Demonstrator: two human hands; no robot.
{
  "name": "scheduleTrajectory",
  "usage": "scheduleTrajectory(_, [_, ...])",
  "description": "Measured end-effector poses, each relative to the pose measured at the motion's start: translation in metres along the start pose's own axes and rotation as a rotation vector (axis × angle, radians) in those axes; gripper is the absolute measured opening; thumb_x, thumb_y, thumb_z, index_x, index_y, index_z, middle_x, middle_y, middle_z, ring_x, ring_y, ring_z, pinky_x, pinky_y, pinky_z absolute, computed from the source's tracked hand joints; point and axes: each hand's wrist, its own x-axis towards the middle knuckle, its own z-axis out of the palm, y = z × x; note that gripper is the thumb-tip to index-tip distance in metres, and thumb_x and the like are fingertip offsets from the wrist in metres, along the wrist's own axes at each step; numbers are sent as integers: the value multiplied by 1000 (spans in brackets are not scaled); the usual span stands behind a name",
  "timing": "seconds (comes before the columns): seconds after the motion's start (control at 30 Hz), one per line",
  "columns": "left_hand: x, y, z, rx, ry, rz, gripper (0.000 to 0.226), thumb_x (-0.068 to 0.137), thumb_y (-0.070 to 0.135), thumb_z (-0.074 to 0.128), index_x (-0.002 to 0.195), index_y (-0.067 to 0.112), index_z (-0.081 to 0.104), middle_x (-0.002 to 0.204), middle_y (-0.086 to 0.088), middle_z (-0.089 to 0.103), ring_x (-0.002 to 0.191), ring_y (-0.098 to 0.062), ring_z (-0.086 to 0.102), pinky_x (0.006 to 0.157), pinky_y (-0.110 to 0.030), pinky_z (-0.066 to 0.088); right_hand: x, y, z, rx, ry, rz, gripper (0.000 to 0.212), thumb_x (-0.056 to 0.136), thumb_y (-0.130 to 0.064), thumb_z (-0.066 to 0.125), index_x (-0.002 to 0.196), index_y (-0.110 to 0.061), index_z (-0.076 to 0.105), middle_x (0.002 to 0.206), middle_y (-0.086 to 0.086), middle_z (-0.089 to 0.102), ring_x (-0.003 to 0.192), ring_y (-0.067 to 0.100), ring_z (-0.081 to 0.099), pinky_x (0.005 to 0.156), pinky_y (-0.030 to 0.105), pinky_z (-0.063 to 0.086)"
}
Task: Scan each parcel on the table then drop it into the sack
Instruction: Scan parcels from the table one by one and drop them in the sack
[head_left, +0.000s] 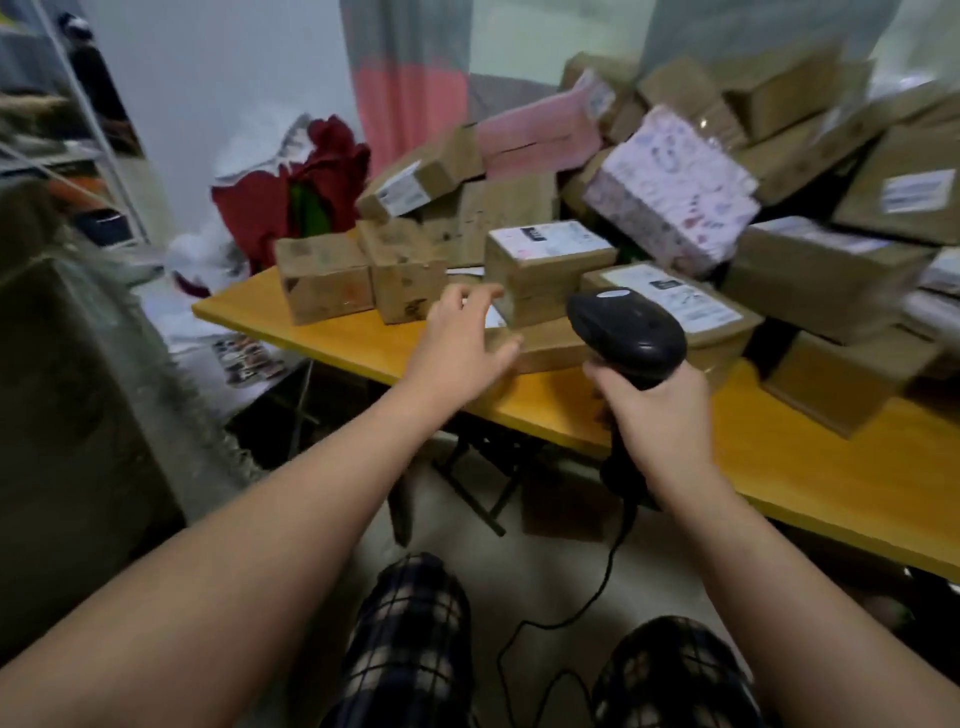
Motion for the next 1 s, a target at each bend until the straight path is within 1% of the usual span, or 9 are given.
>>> scheduleTrajectory(0.13, [55, 20, 12, 115, -35, -14, 74, 86, 47, 64, 146, 23, 28, 151, -13, 20, 137, -33, 27, 112, -44, 29, 24, -3, -15, -27, 1, 10, 31, 74, -28, 77, 102, -14, 71, 91, 7, 73, 89, 27, 68, 82, 44, 55])
scheduleTrajectory(0.27, [100, 19, 12, 270, -145, 0, 84, 84, 57, 61, 151, 30, 19, 159, -17, 3, 145, -37, 7, 116, -47, 17, 42, -8, -15, -5, 0, 8, 21, 77, -22, 75, 97, -16, 69, 86, 3, 70, 86, 20, 66, 77, 35, 53])
scheduleTrajectory(0.37, [121, 14, 10, 352, -264, -22, 85, 80, 64, 59, 151, 35, 20, 155, -21, 16, 142, -40, 15, 116, -49, 19, 53, -8, -9, 13, -30, 20, 23, 75, -27, 74, 92, -13, 70, 83, 6, 71, 84, 25, 67, 81, 45, 55])
scheduleTrajectory(0.47, [118, 14, 4, 191, -247, -31, 74, 79, 49, 67, 144, 31, 35, 138, -16, 33, 125, -37, 38, 103, -43, 37, 59, -5, -5, 30, -39, 39, 33, 69, -39, 72, 91, -15, 71, 82, 6, 72, 84, 26, 68, 81, 51, 55])
scheduleTrajectory(0.63, [77, 14, 0, 13, 59, -6, 70, 75, 39, 75, 136, 28, 41, 133, -12, 27, 126, -33, 29, 103, -37, 32, 54, -6, -3, 126, 2, 60, 60, 52, -60, 66, 98, -22, 69, 89, 3, 73, 90, 24, 68, 84, 51, 55])
scheduleTrajectory(0.73, [43, 16, -1, -158, 217, -50, 76, 74, 38, 77, 138, 25, 38, 131, -9, 25, 126, -26, 26, 100, -25, 26, 46, -10, -2, 196, 18, 18, 41, 67, -48, 77, 102, -28, 66, 97, -3, 72, 96, 16, 67, 90, 47, 54])
scheduleTrajectory(0.8, [20, 21, 3, -222, 241, -57, 82, 73, 38, 78, 140, 25, 34, 126, -3, 23, 122, -19, 24, 99, -21, 22, 38, -15, 3, 275, -2, -18, 26, 74, -38, 79, 96, -34, 67, 97, -8, 72, 97, 8, 66, 92, 44, 53])
scheduleTrajectory(0.9, [-4, 23, 10, -314, 222, -65, 93, 69, 37, 81, 144, 22, 28, 121, 3, 18, 122, -13, 22, 102, -17, 19, 27, -23, 12, 424, -8, -38, 30, 67, -40, 82, 95, -36, 70, 104, -7, 73, 103, 10, 67, 94, 48, 53])
scheduleTrajectory(1.0, [-18, 17, 7, -388, 68, 29, 92, 63, 53, 77, 138, 29, 31, 125, 5, 19, 131, -16, 26, 109, -23, 26, 21, -24, 17, 507, -27, -64, 31, 75, -17, 82, 100, -29, 68, 107, -1, 72, 104, 12, 67, 96, 42, 53])
